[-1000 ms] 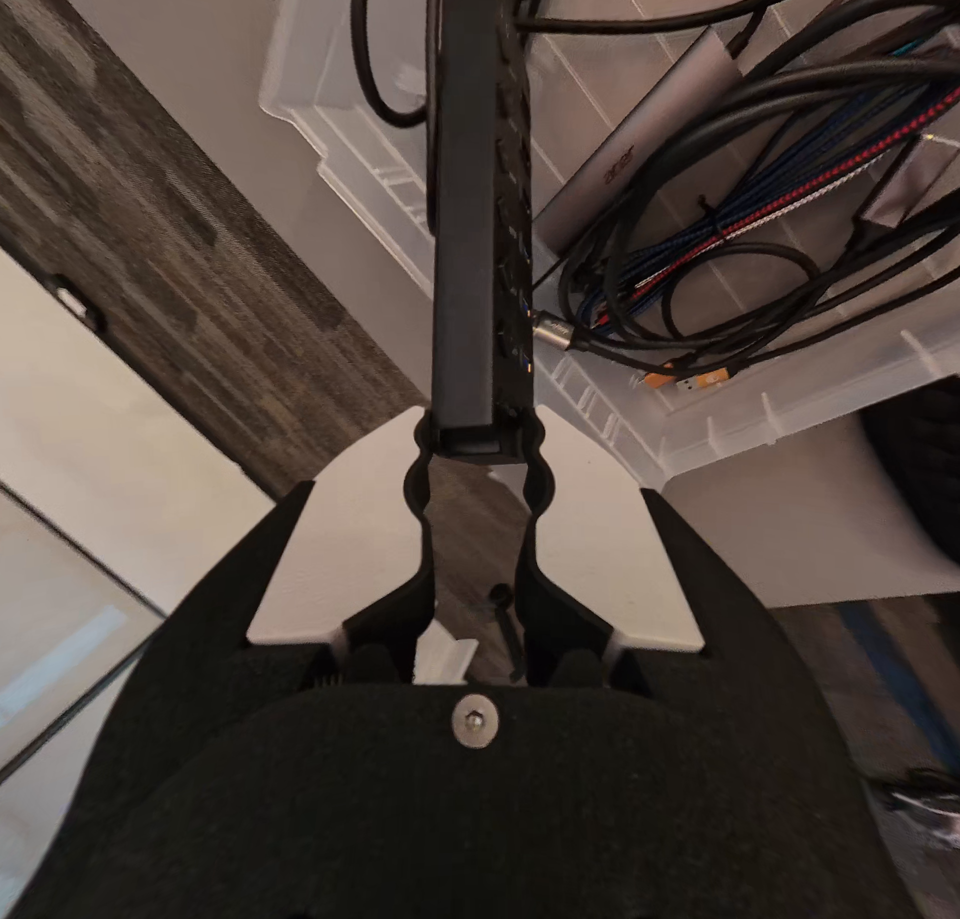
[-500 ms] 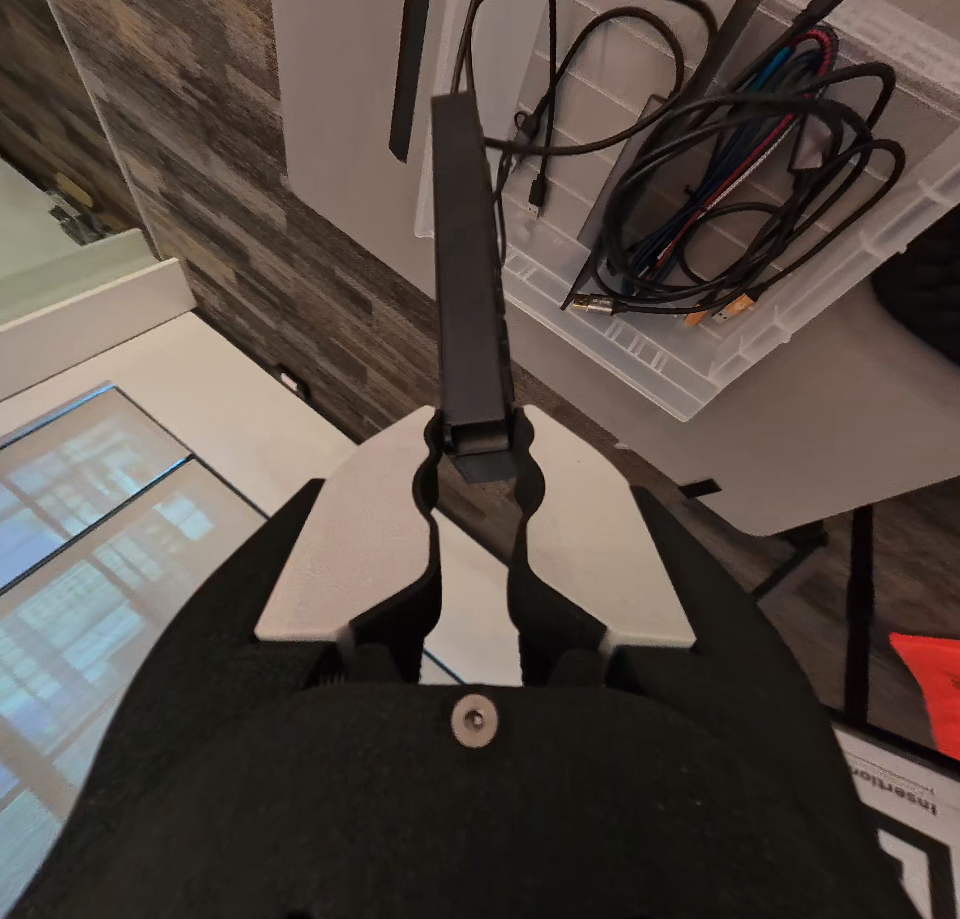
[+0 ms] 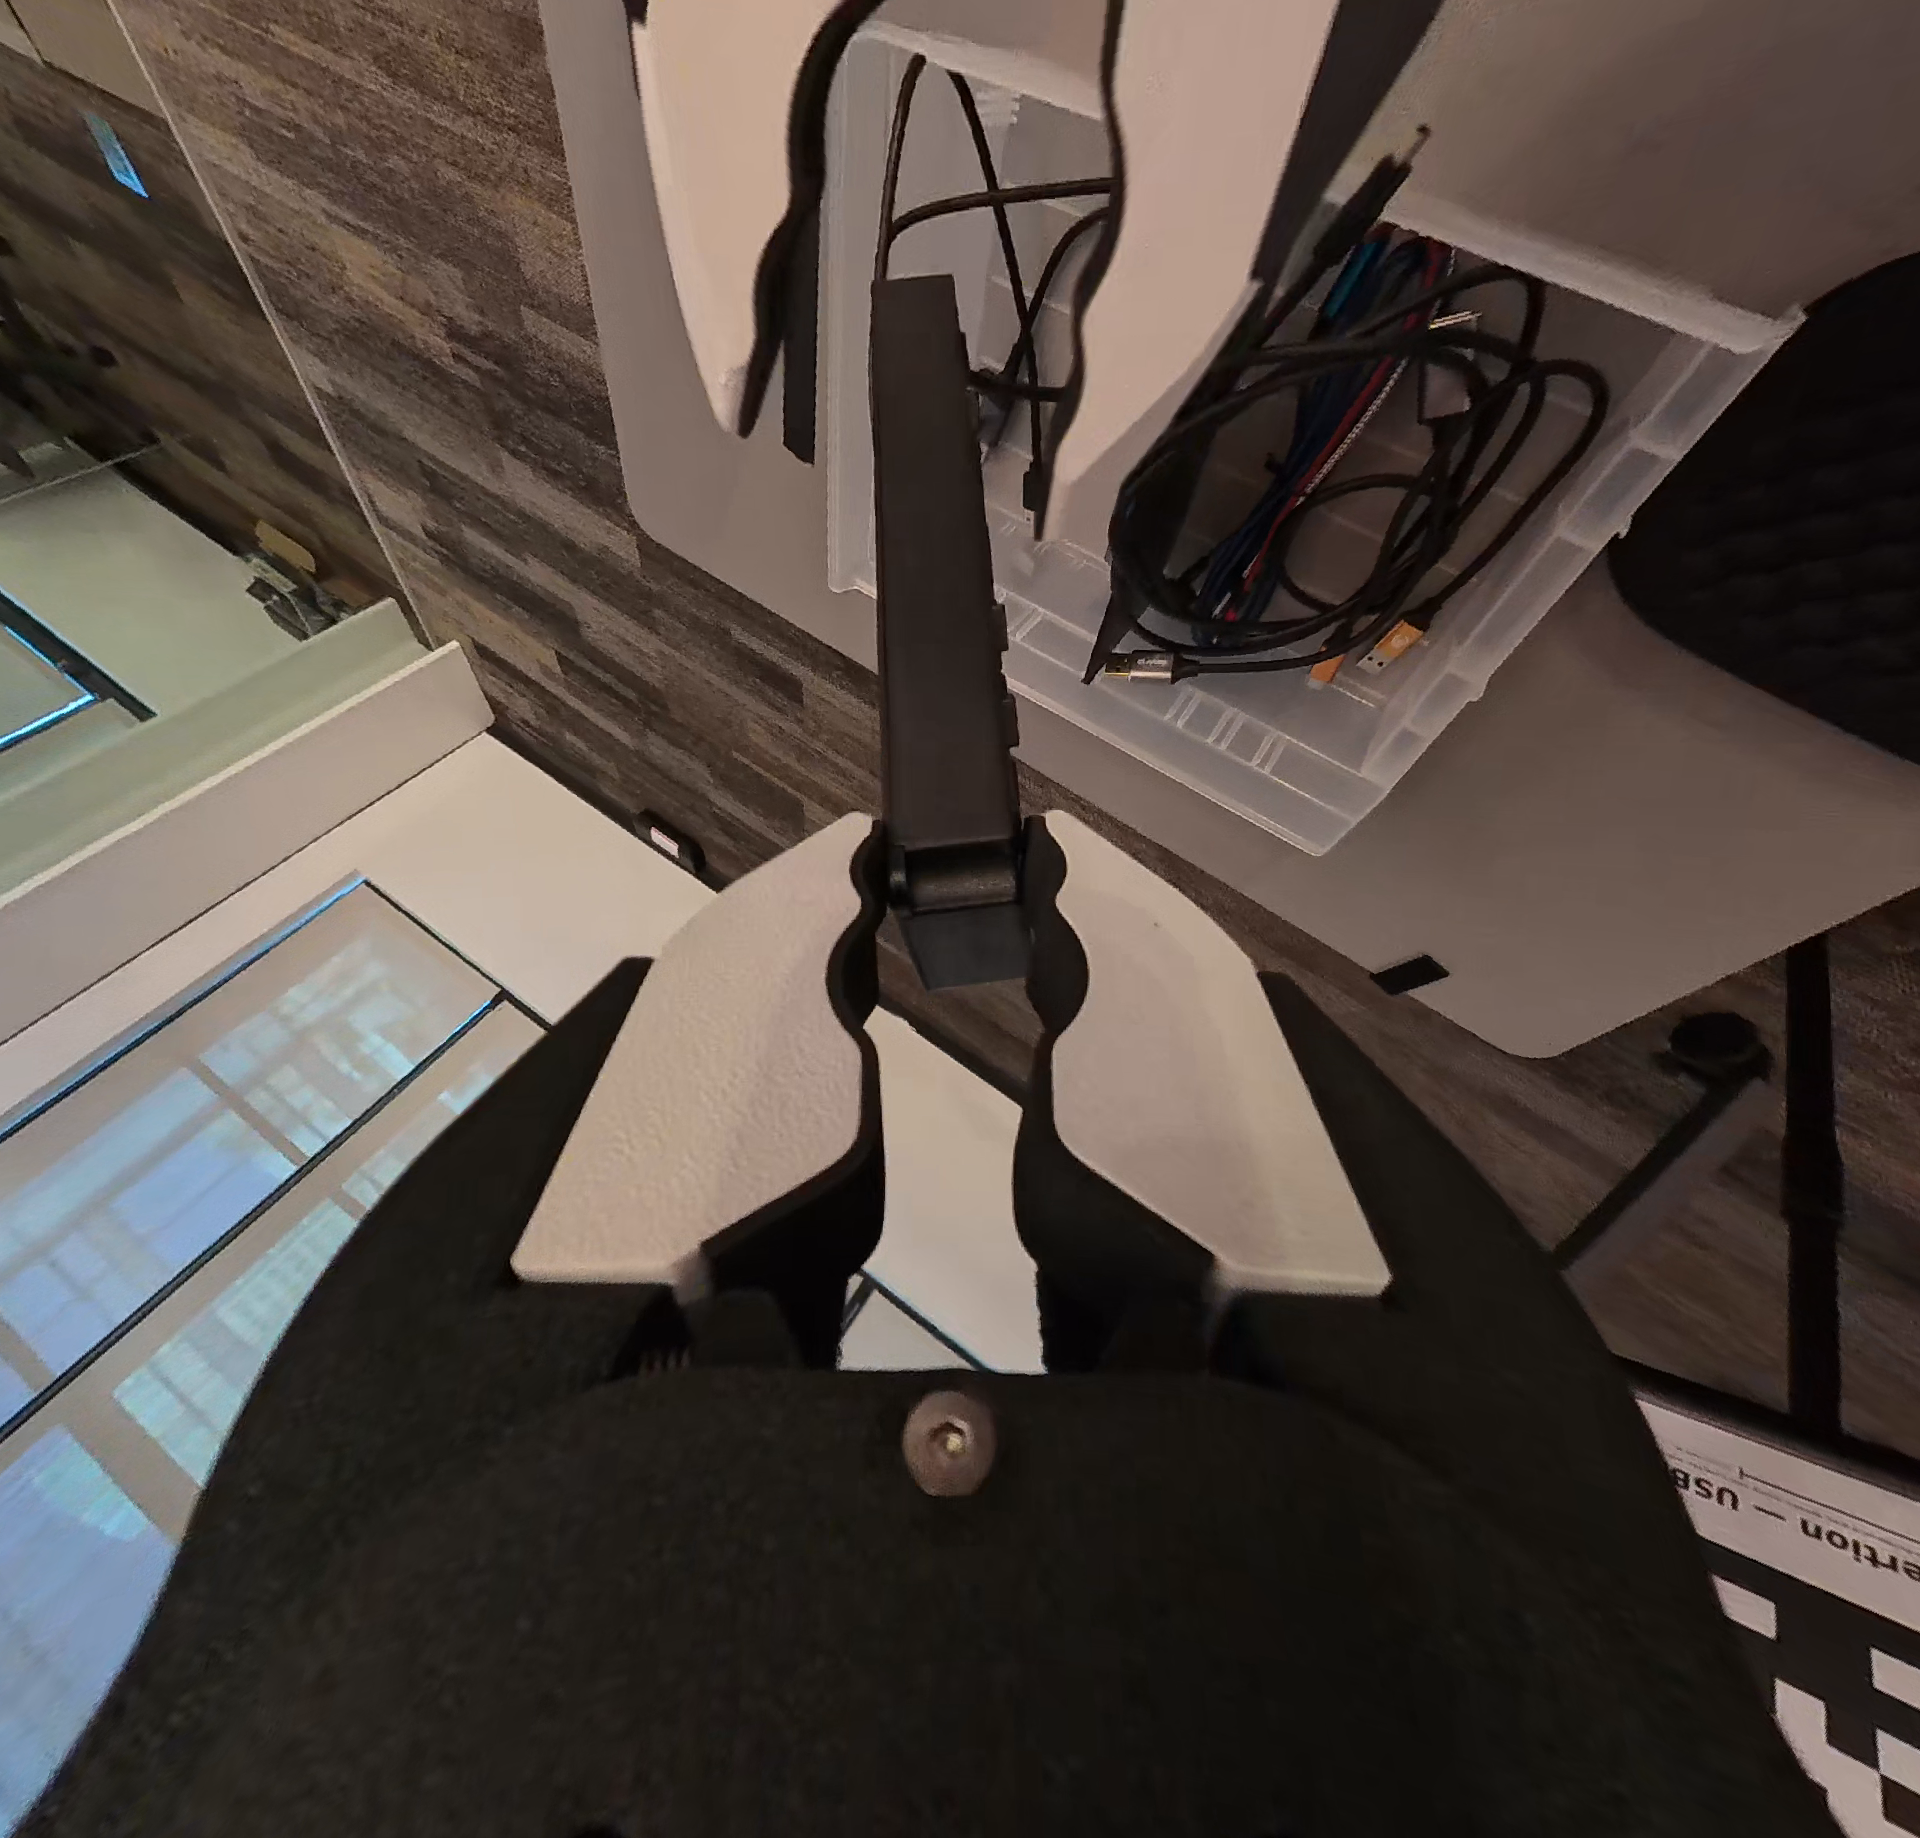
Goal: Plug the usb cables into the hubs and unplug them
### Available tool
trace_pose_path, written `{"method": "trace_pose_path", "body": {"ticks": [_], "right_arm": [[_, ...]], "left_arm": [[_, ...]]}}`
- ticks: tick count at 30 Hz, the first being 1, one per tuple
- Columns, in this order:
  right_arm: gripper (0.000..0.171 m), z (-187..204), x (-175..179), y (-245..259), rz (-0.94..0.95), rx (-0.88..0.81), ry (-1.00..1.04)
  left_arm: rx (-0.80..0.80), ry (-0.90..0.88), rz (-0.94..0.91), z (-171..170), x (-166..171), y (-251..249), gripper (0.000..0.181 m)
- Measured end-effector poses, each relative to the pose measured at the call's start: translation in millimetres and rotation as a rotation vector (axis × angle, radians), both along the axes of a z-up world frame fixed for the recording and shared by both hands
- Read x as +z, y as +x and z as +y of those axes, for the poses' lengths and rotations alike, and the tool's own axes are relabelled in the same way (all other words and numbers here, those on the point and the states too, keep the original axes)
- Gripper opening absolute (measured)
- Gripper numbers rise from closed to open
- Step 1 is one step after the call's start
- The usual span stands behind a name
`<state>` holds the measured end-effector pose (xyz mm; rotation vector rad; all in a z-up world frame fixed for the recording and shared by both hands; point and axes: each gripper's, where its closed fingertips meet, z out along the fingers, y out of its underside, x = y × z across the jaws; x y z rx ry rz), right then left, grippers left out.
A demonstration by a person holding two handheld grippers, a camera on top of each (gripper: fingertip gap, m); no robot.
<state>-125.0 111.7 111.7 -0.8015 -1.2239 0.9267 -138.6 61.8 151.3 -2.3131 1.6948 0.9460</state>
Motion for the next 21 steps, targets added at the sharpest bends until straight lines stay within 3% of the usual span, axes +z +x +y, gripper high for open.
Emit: {"method": "trace_pose_path", "body": {"ticks": [5,9,12,16,21], "right_arm": [[0.055,4,-8,-9,-0.041,-0.005,-0.005],[0.034,1,-13,-11,-0.063,0.007,0.003],[0.033,2,-13,-9,-0.053,-0.011,-0.001],[0.027,4,-7,-5,-0.048,-0.027,-0.008],[0.027,10,0,0,-0.069,-0.048,-0.021]], "left_arm": [[-0.020,-0.004,0.014,-4,3,8,0.024],[-0.036,0.006,0.003,-3,7,16,0.024],[-0.054,0.016,0.014,-1,8,15,0.023],[-0.115,0.138,0.011,10,23,18,0.025],[-0.076,0.300,-0.159,14,57,19,0.064]]}}
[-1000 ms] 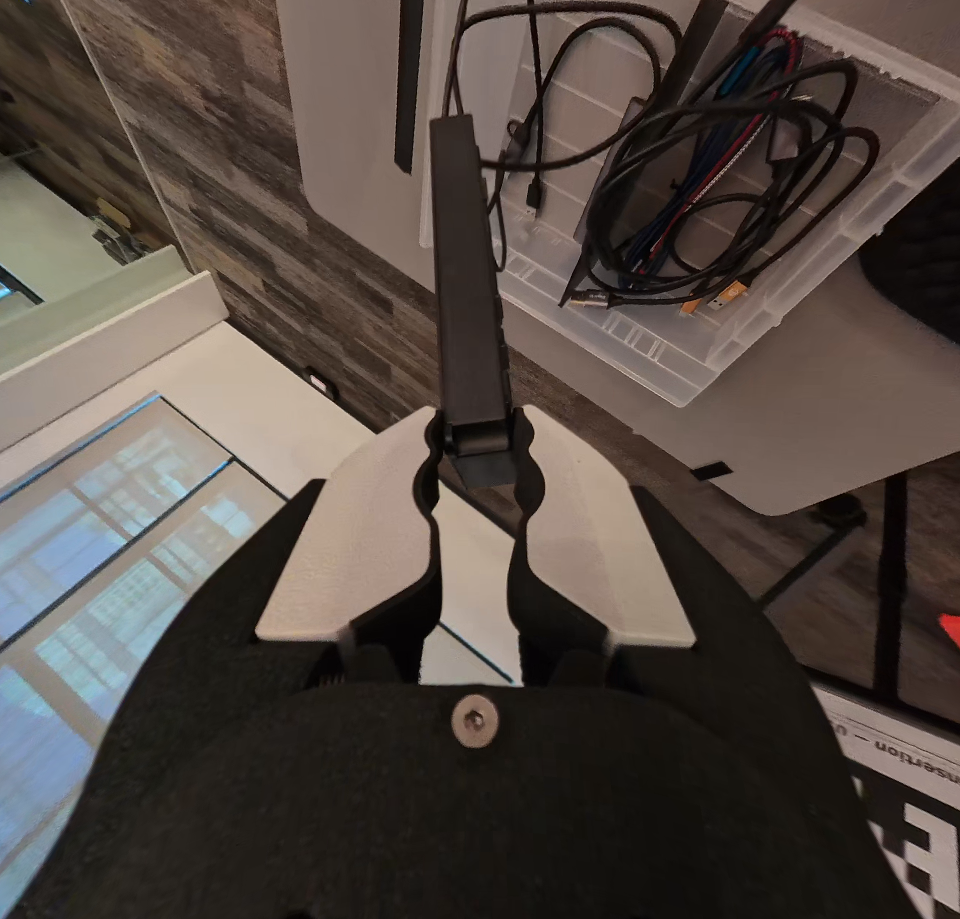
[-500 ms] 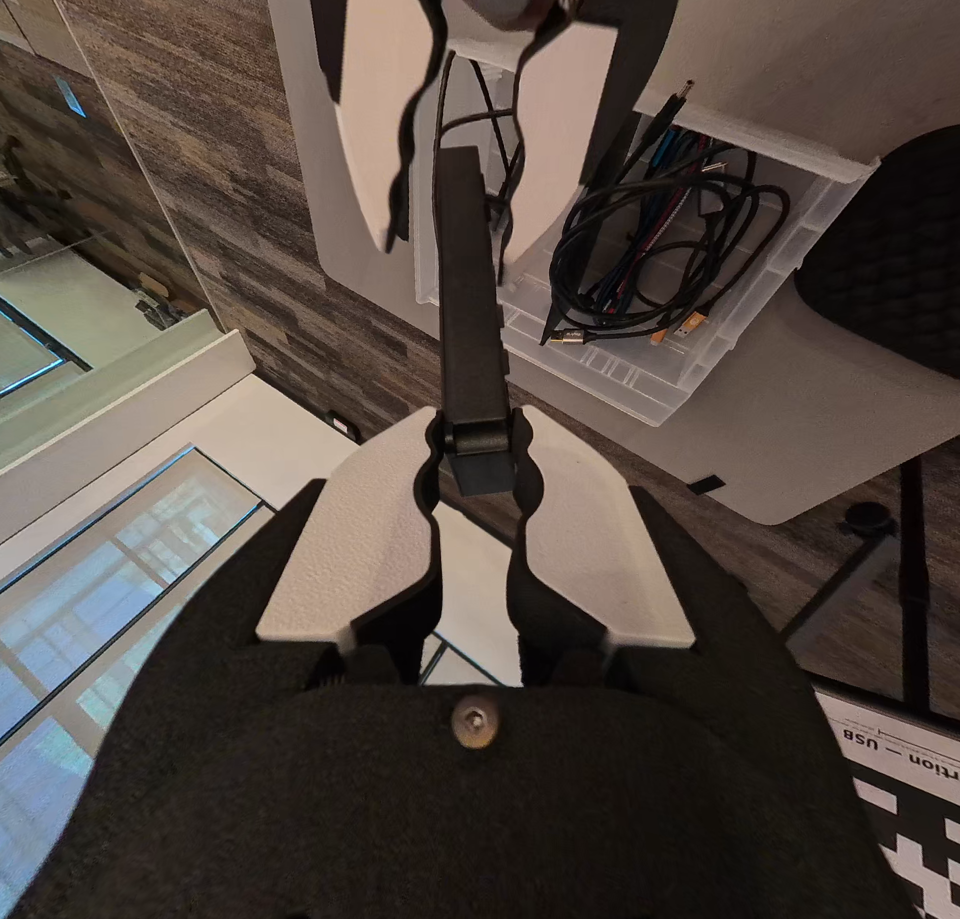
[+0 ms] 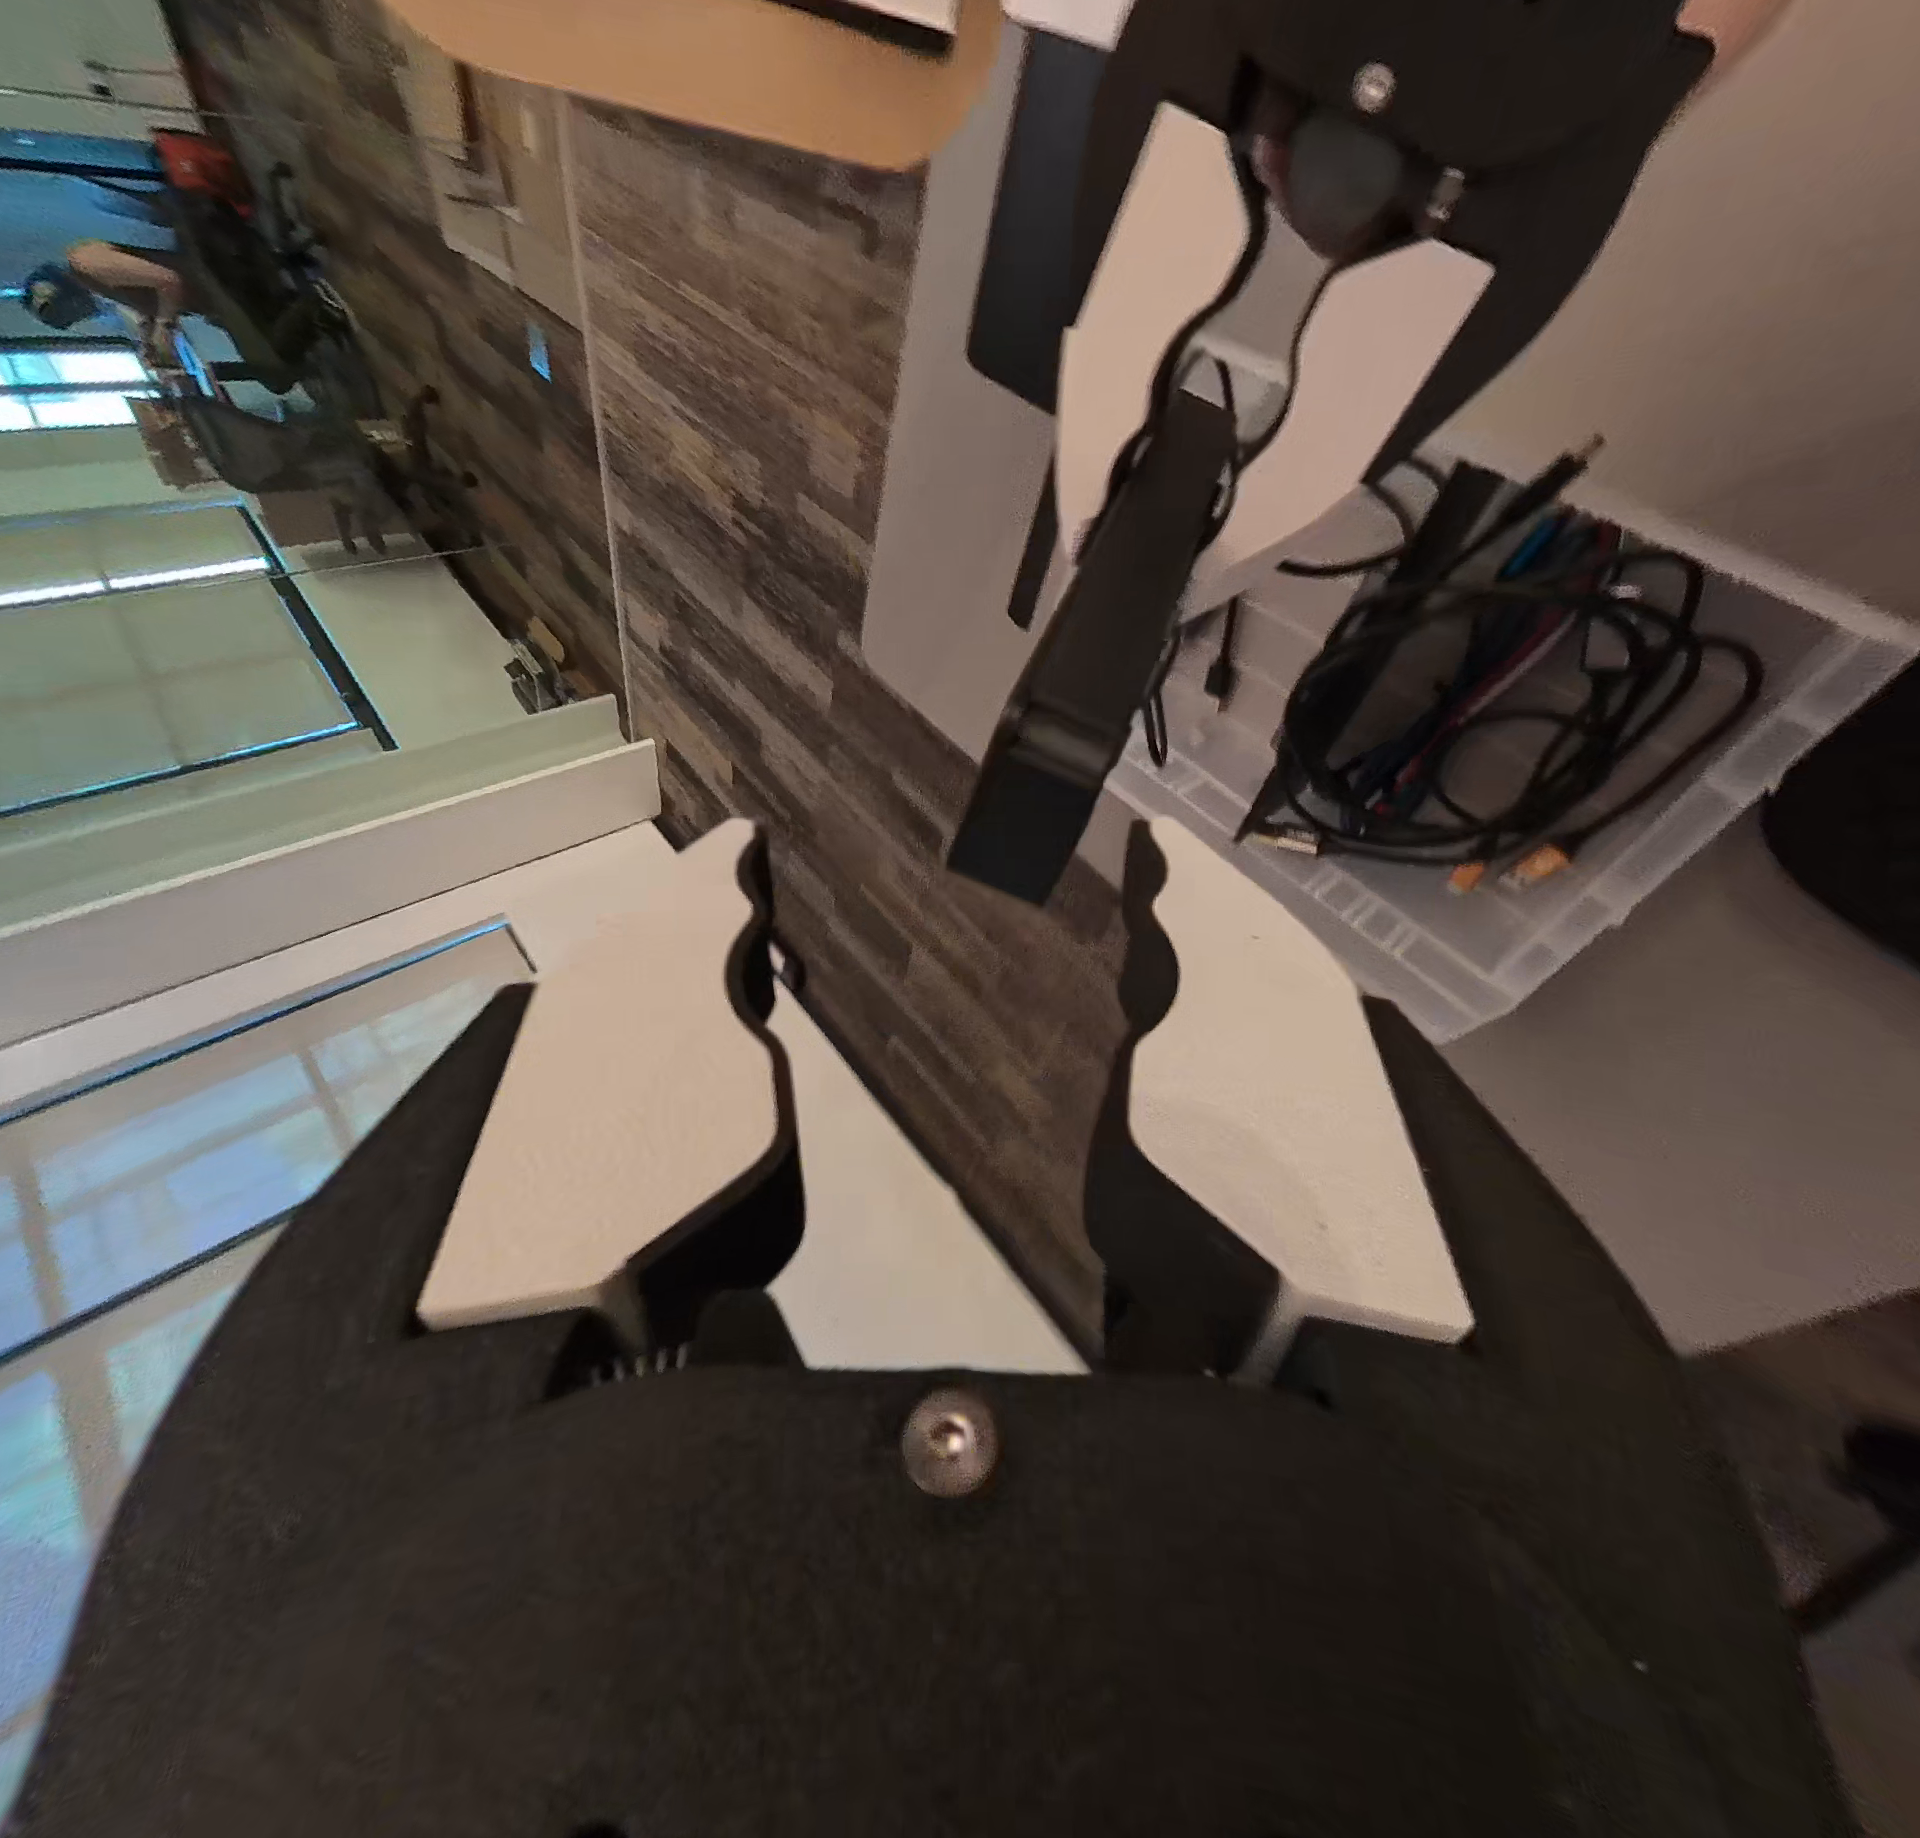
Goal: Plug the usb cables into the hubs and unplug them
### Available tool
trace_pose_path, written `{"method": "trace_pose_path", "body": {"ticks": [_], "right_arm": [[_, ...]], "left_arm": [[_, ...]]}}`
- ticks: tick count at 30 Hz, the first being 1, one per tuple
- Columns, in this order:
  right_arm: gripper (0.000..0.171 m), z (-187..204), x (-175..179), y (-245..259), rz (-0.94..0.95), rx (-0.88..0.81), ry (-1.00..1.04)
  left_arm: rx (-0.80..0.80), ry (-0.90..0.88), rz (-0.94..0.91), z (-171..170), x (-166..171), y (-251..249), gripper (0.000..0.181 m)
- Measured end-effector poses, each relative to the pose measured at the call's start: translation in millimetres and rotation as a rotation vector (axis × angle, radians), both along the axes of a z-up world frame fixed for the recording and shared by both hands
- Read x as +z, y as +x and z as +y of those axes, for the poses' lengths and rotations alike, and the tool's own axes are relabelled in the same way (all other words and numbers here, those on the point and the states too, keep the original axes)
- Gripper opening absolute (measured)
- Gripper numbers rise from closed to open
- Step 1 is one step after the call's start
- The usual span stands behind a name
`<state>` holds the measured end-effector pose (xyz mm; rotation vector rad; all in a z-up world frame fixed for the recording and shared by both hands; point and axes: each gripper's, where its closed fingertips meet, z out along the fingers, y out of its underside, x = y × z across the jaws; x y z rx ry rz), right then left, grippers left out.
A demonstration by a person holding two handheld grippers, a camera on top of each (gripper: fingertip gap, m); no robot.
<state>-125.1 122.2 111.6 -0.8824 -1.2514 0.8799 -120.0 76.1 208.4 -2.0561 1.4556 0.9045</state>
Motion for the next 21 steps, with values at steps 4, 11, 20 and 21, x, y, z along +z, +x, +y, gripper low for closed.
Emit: {"method": "trace_pose_path", "body": {"ticks": [4,11,20,21], "right_arm": [[0.027,6,14,11,0.045,-0.002,-0.056],[0.026,10,79,39,0.153,-0.001,-0.108],[0.026,5,160,50,0.093,-0.091,-0.007],[0.026,5,167,50,0.089,-0.105,0.000]], "left_arm": [[0.014,0.078,-0.224,-9,14,-15,0.080],[0.062,-0.016,-0.737,0,-77,-44,0.065],[-0.054,-0.152,-1.268,31,-130,6,0.062],[-0.077,-0.172,-1.313,29,-123,13,0.061]]}}
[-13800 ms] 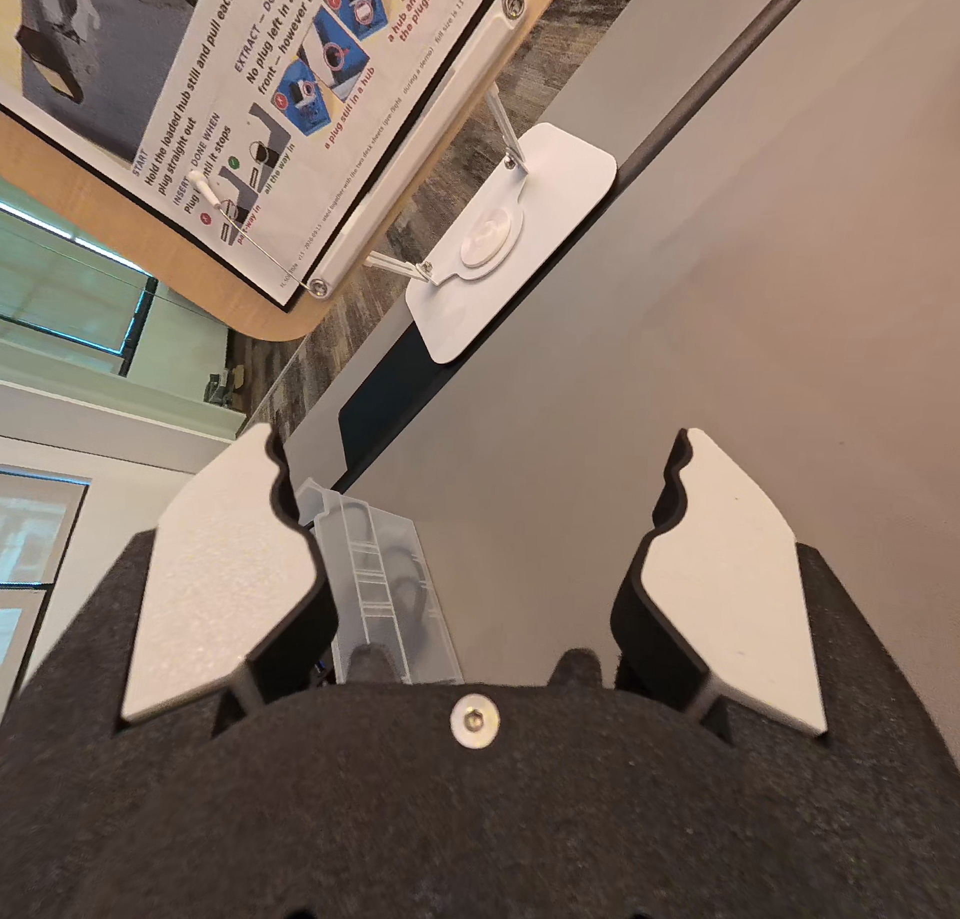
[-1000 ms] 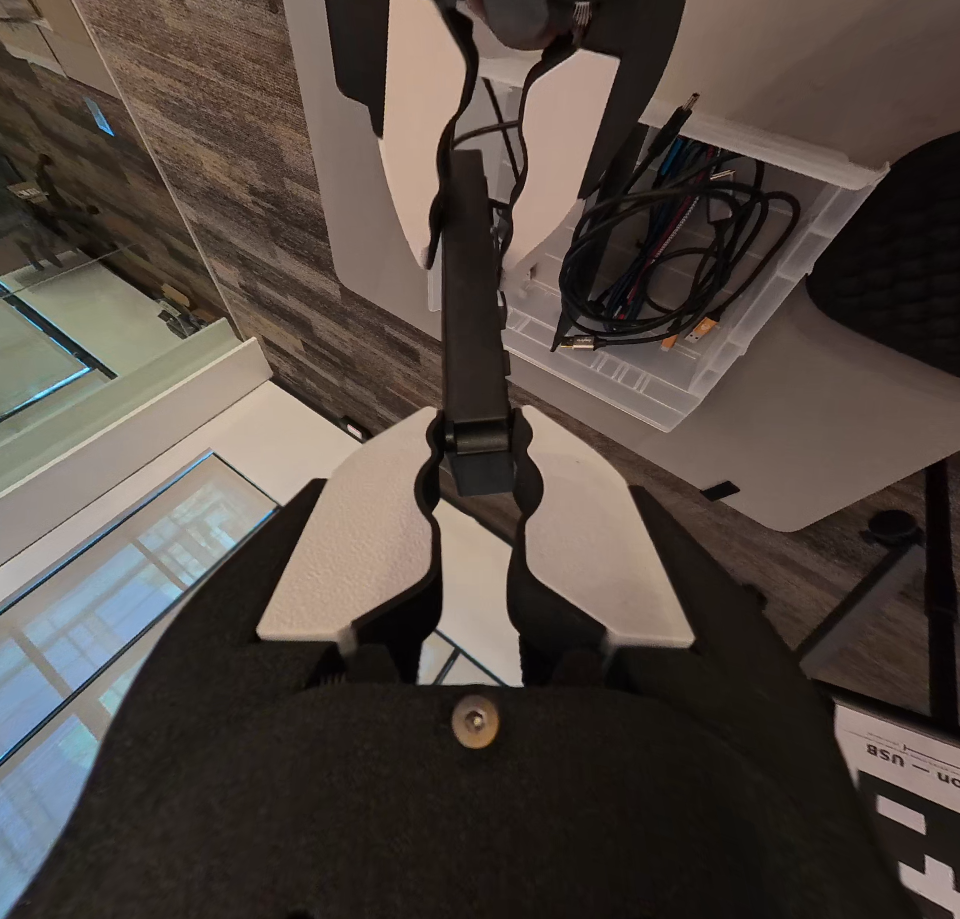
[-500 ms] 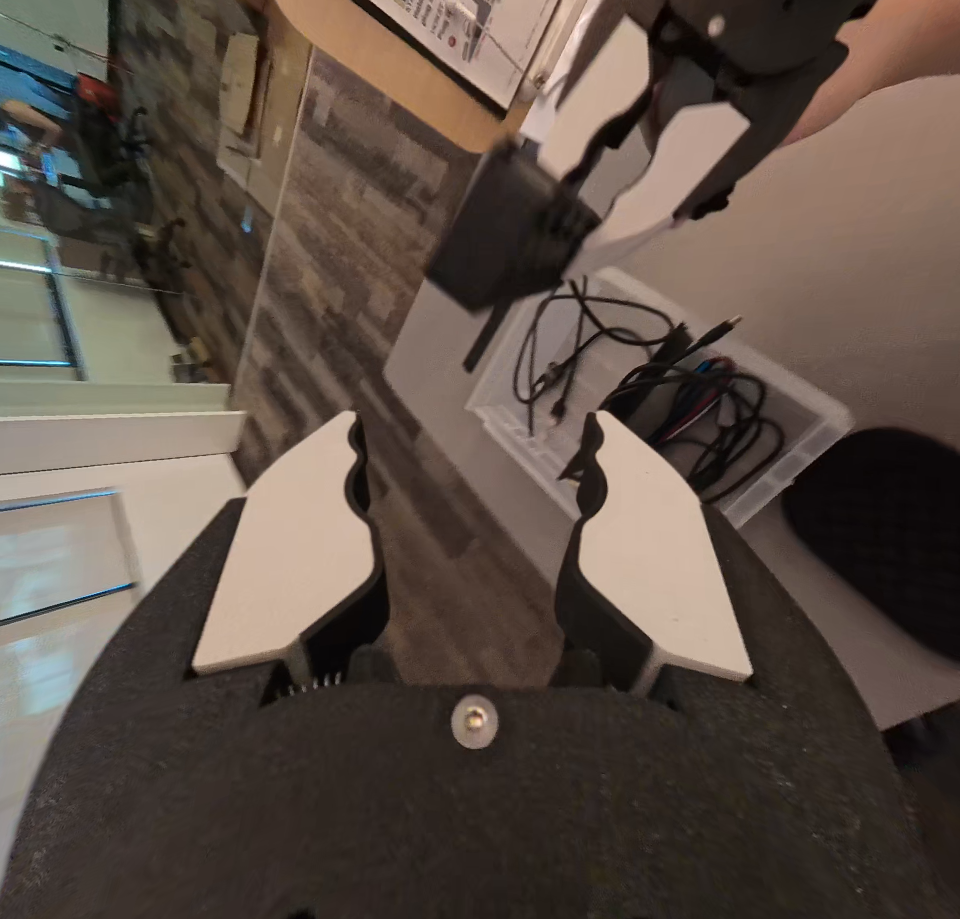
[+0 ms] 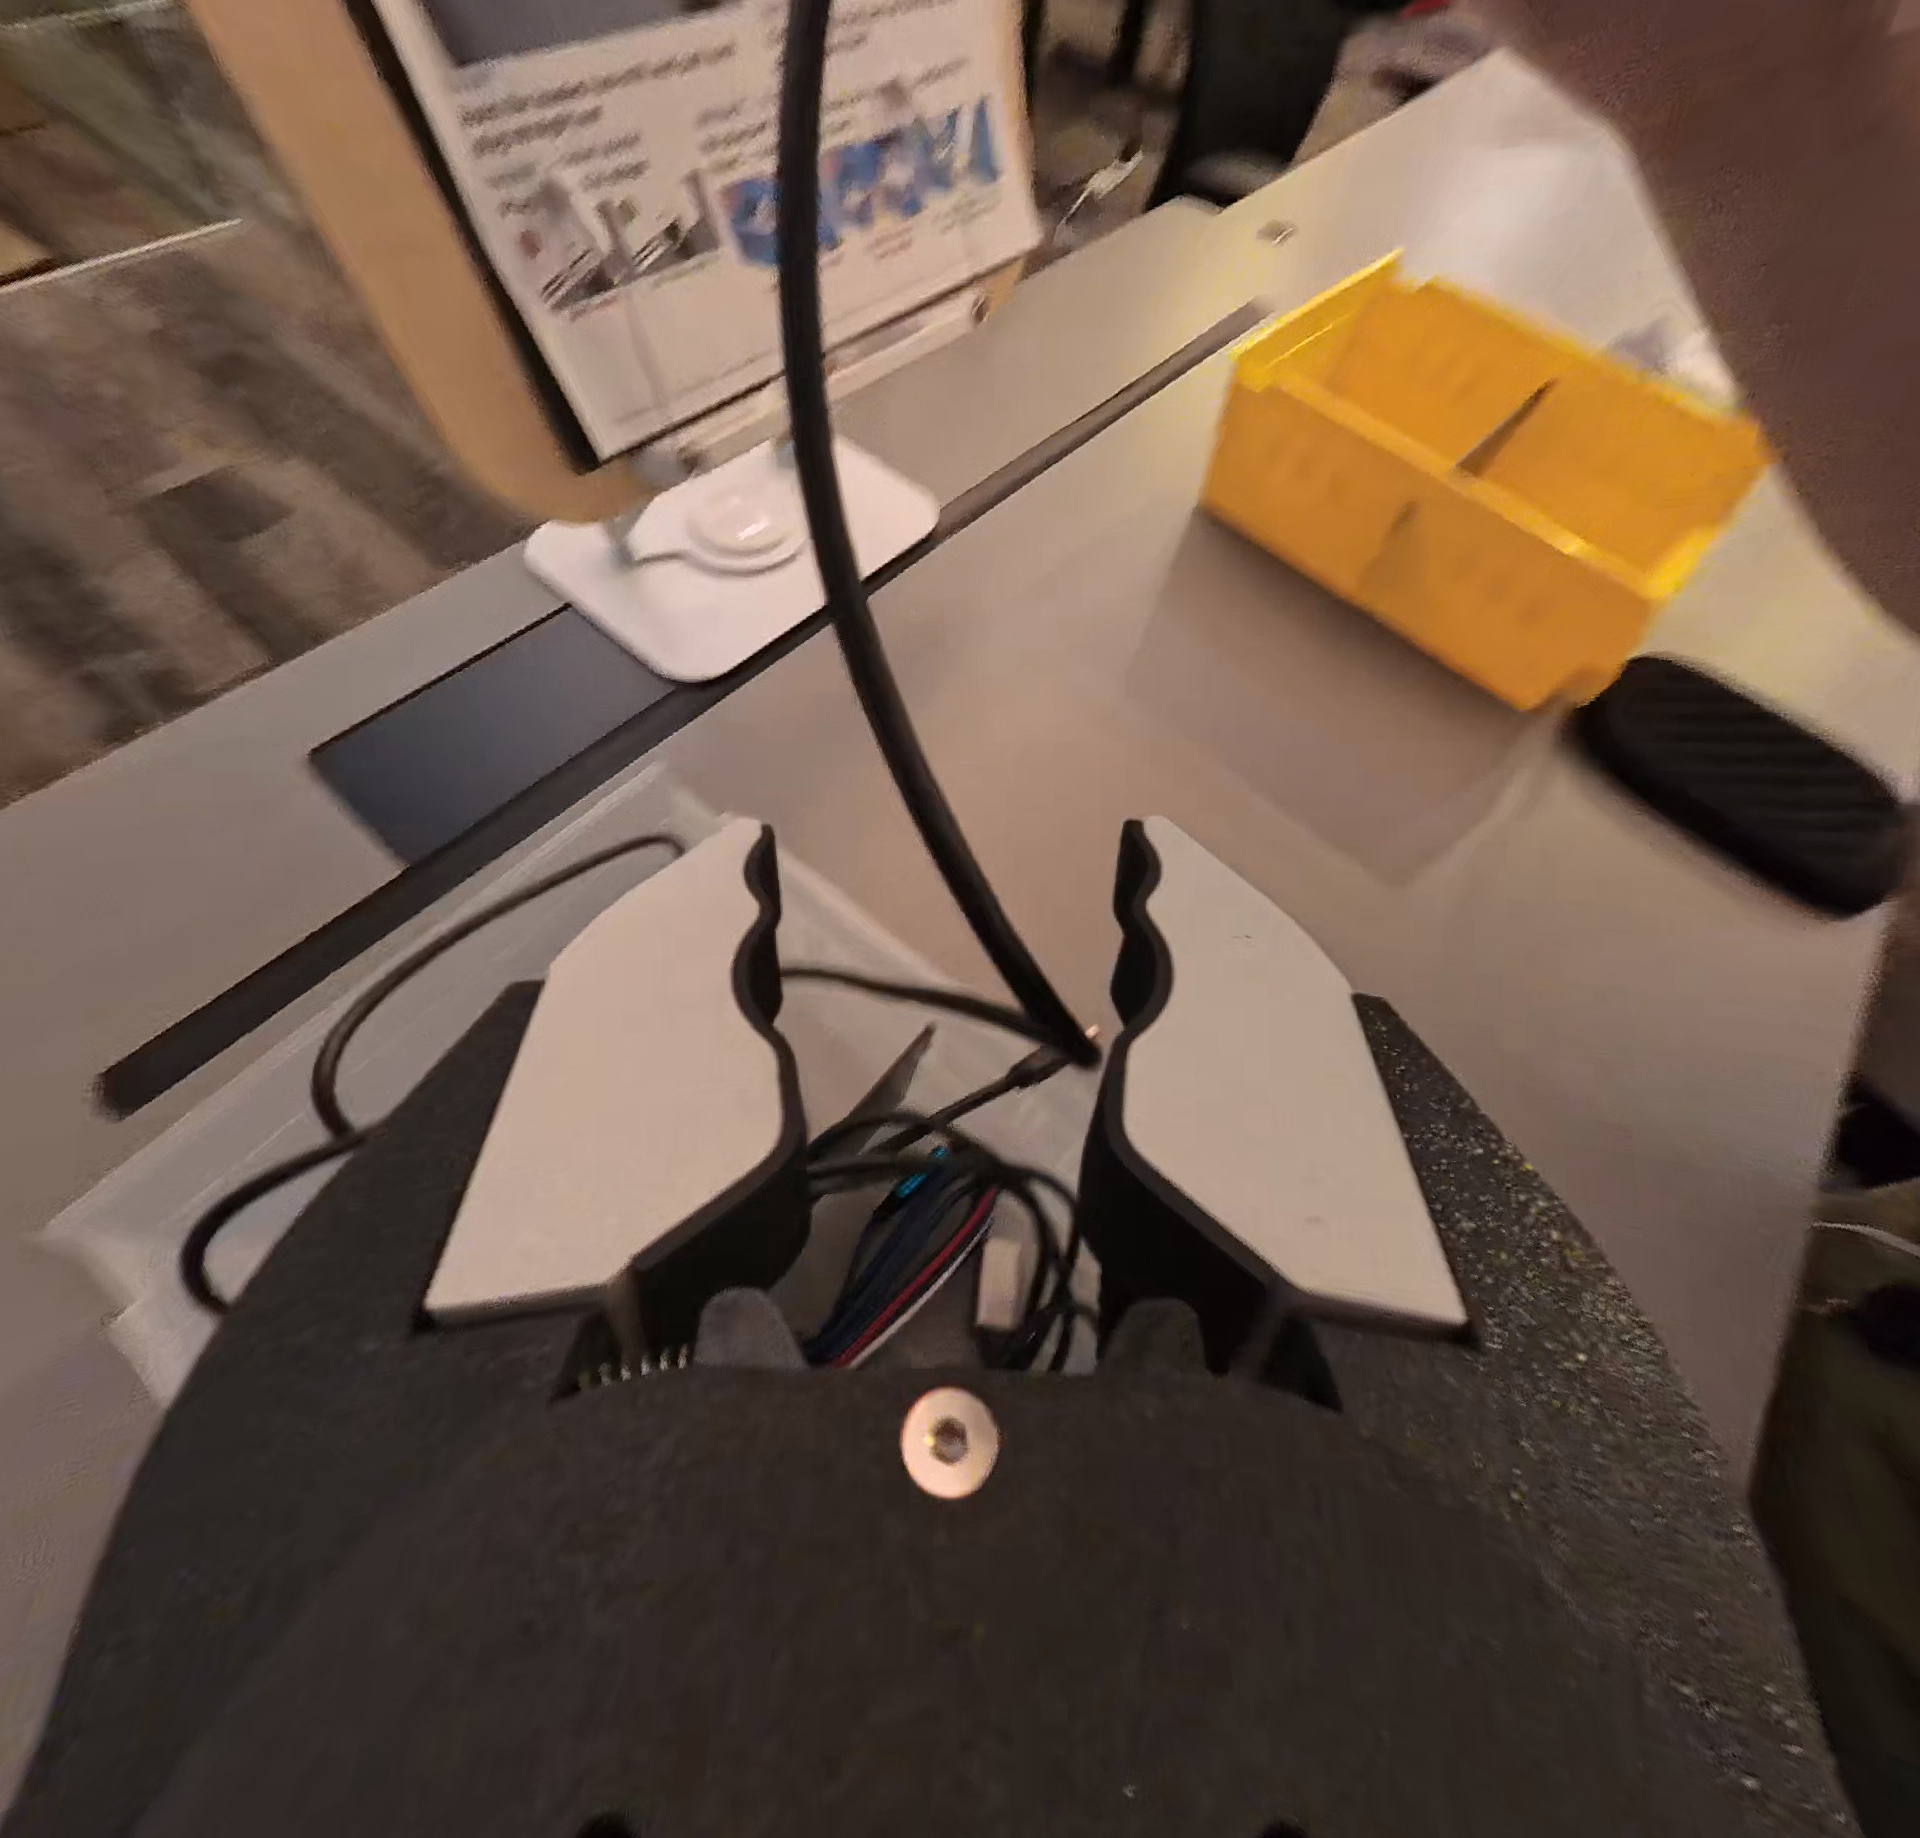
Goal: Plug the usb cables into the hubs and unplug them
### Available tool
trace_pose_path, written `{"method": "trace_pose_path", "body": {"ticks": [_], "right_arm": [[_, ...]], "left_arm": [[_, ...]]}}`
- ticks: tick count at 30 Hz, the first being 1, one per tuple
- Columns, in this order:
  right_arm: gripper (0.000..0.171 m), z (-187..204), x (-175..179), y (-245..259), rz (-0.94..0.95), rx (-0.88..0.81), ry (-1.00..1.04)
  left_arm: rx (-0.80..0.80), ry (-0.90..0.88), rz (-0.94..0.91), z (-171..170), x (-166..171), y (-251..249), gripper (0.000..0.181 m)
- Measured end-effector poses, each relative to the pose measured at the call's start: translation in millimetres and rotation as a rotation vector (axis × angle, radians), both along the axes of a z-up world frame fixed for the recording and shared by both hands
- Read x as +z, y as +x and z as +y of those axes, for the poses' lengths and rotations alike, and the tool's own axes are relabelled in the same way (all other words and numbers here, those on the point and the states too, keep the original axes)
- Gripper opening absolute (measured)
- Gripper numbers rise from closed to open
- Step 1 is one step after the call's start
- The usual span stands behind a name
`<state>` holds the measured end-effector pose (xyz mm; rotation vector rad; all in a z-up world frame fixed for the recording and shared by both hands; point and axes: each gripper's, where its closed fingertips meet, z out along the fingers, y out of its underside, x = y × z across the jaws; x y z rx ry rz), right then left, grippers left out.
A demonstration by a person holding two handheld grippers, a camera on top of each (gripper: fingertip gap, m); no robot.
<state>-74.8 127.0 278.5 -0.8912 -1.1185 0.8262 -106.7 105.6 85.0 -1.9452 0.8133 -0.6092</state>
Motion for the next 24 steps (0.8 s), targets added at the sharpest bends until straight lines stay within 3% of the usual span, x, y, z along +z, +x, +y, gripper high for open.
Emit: {"method": "trace_pose_path", "body": {"ticks": [3,6,9,12,13,15,16,20,24], "right_arm": [[0.026,-2,19,2,-0.005,-0.038,0.024],[0.026,0,38,11,0.004,-0.100,0.050],[0.026,6,58,27,0.023,-0.157,0.046],[0.025,12,77,47,0.054,-0.199,0.022],[0.025,12,82,53,0.057,-0.208,0.024],[0.025,12,90,63,0.058,-0.229,0.028],[0.025,11,93,67,0.058,-0.236,0.027],[0.025,11,106,84,0.054,-0.280,0.023],[0.025,9,120,99,0.054,-0.312,0.025]], "left_arm": [[-0.034,0.033,-0.051,-1,12,11,0.058],[-0.014,0.052,0.043,0,-1,9,0.055],[0.011,0.091,0.082,3,-12,5,0.038],[0.007,0.129,0.011,6,-1,12,0.022],[-0.008,0.144,-0.022,7,6,17,0.026],[-0.049,0.199,-0.051,6,16,31,0.057],[-0.057,0.226,-0.027,6,16,37,0.063],[-0.166,0.260,0.129,-1,-5,63,0.060],[-0.115,0.311,0.380,15,-30,56,0.050]]}}
